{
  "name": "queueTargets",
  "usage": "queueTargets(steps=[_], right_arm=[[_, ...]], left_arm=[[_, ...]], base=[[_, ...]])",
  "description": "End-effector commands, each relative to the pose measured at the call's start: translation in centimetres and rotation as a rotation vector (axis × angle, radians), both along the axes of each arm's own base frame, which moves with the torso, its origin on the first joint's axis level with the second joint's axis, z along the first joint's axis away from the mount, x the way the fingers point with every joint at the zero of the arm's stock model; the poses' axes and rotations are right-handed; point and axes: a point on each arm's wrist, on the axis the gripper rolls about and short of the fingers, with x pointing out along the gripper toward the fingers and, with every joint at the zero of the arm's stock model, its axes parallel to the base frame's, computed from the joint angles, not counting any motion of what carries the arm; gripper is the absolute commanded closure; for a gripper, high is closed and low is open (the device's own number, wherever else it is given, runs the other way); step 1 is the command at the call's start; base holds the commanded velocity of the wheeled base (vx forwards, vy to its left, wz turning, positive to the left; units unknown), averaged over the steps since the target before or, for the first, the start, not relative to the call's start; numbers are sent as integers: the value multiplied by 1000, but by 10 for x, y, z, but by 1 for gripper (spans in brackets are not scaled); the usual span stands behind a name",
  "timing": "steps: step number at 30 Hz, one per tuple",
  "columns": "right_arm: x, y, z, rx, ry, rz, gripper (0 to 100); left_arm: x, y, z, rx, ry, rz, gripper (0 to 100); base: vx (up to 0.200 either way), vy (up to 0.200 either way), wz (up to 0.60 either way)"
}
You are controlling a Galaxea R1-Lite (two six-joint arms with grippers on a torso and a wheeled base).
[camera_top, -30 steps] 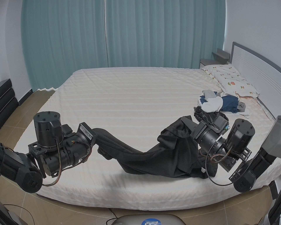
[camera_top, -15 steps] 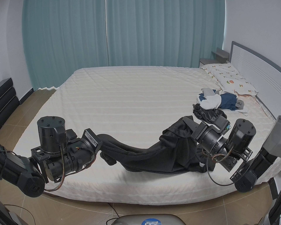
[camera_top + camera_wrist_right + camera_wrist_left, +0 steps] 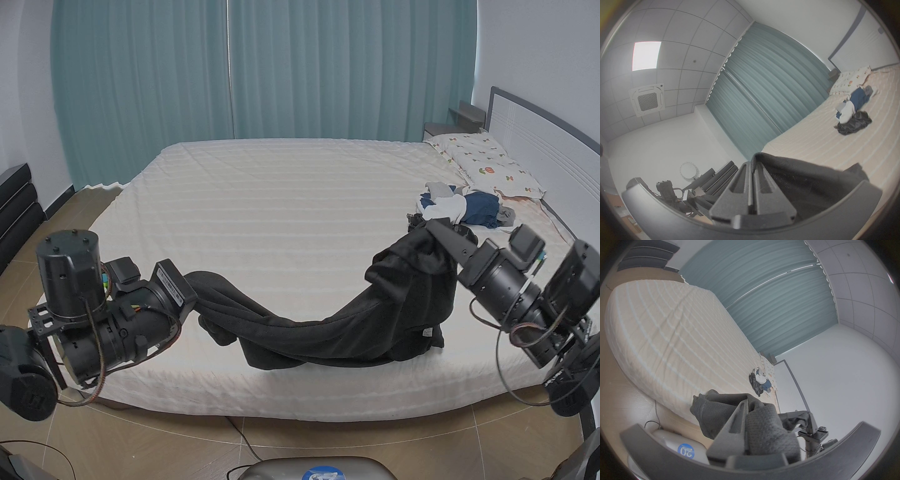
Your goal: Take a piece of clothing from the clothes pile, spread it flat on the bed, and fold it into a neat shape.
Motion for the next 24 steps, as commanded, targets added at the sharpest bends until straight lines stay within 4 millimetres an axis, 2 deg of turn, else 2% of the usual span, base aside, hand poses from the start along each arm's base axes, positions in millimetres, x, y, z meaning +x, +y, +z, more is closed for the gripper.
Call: queueTargets(steps=[1,3,4,5,6,7,8,9,12,13,15,17,18,19,20,21,23,24], right_arm=[[-52,-27,79,91,-197,15,100],[-57,-32,97,107,-219,9,100],[-57,-32,97,107,-219,9,100],[-59,-40,120,127,-252,-18,100],[-60,-43,129,140,-272,-27,100],[-60,-43,129,140,-272,-27,100],[-63,-47,142,155,-310,-28,100],[-65,-52,163,183,-367,-36,100],[-57,-55,183,170,-374,-63,100],[-49,-54,184,144,-334,-69,100],[-47,-54,184,139,-327,-72,100],[-15,-46,182,109,-267,-101,100],[-14,-46,181,108,-266,-102,100],[9,-42,174,88,-234,-125,100],[20,-39,168,76,-214,-132,100],[20,-39,168,76,-214,-132,100],[55,-27,147,43,-148,-142,100],[67,-25,141,36,-136,-150,100]], left_arm=[[-38,22,72,-53,-156,-7,100],[-39,24,86,-58,-169,4,100],[-39,24,86,-58,-169,4,100],[-37,27,103,-71,-198,27,100],[-35,29,108,-75,-209,44,100],[-35,29,108,-75,-209,44,100],[-34,31,115,-82,-226,69,100],[-32,33,124,-88,-247,89,100],[-27,38,133,-85,-253,119,100],[-21,35,130,-71,-229,120,100],[-20,35,129,-69,-225,120,100],[-5,28,116,-42,-175,127,100],[-4,28,116,-41,-174,128,100],[5,26,107,-25,-140,126,100],[12,25,102,-15,-121,132,100],[12,25,102,-15,-121,132,100],[29,22,88,8,-73,147,100],[34,21,84,14,-58,153,100]], base=[[0,0,0],[0,0,0],[0,0,0],[0,0,0],[0,0,0],[0,0,0],[0,0,0],[0,0,0],[0,0,0],[0,0,0],[0,0,0],[0,0,0],[0,0,0],[0,0,0],[0,0,0],[0,0,0],[0,0,0],[0,0,0]])
